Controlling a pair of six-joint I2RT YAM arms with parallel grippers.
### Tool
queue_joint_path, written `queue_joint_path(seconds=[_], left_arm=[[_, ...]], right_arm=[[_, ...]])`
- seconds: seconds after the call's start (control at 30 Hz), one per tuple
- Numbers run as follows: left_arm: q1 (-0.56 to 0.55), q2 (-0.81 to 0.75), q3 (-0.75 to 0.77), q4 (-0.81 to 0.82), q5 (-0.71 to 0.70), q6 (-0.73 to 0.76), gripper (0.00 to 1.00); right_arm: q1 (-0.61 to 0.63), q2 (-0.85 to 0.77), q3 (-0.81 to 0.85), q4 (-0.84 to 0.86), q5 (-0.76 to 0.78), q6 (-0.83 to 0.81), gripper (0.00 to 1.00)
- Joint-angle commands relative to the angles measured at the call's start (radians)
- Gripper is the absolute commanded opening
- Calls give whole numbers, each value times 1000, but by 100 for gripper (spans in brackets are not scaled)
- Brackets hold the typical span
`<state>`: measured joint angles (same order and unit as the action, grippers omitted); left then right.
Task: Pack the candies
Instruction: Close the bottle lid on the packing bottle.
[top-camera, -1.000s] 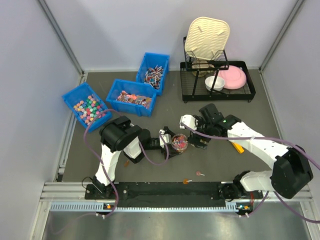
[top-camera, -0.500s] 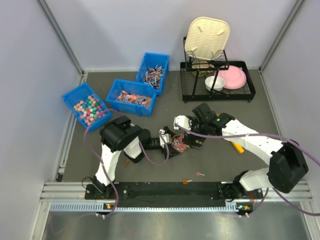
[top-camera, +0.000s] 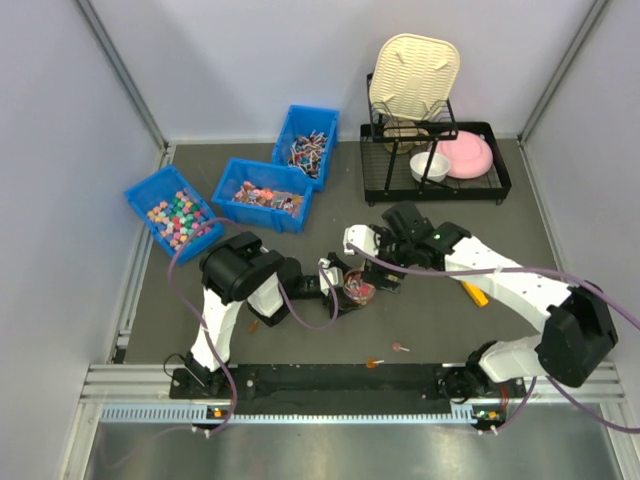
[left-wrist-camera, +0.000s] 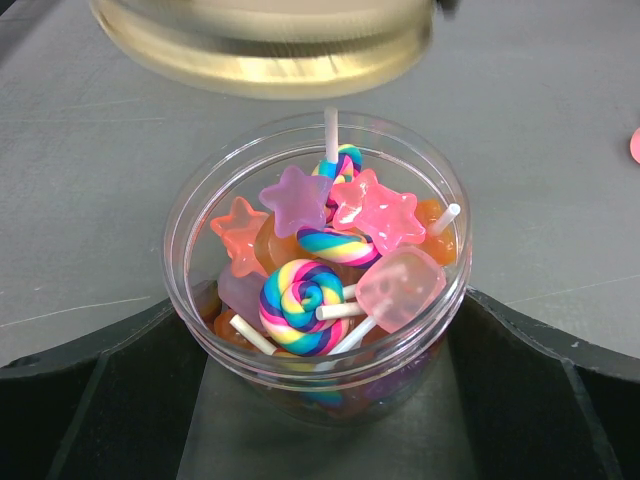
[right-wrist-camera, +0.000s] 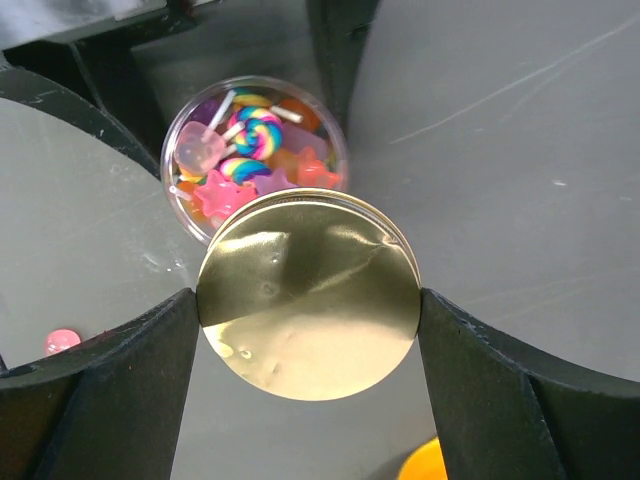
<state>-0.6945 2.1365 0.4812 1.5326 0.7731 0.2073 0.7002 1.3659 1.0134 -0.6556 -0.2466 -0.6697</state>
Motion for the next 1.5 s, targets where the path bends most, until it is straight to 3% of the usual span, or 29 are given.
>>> queue_joint_path(seconds=[0.0,0.9,1.47], left_arm=[[10,59,-18,167,-38,56,99],[12,60,-13,166,-40,50,99],[12,62,-10,166,-40,47,99]], right_arm=[[-31,-83,-4,14,24,-2,76],[-50,16,-59,36,12,-2,75],[56,96,-39,40,27,1,73]])
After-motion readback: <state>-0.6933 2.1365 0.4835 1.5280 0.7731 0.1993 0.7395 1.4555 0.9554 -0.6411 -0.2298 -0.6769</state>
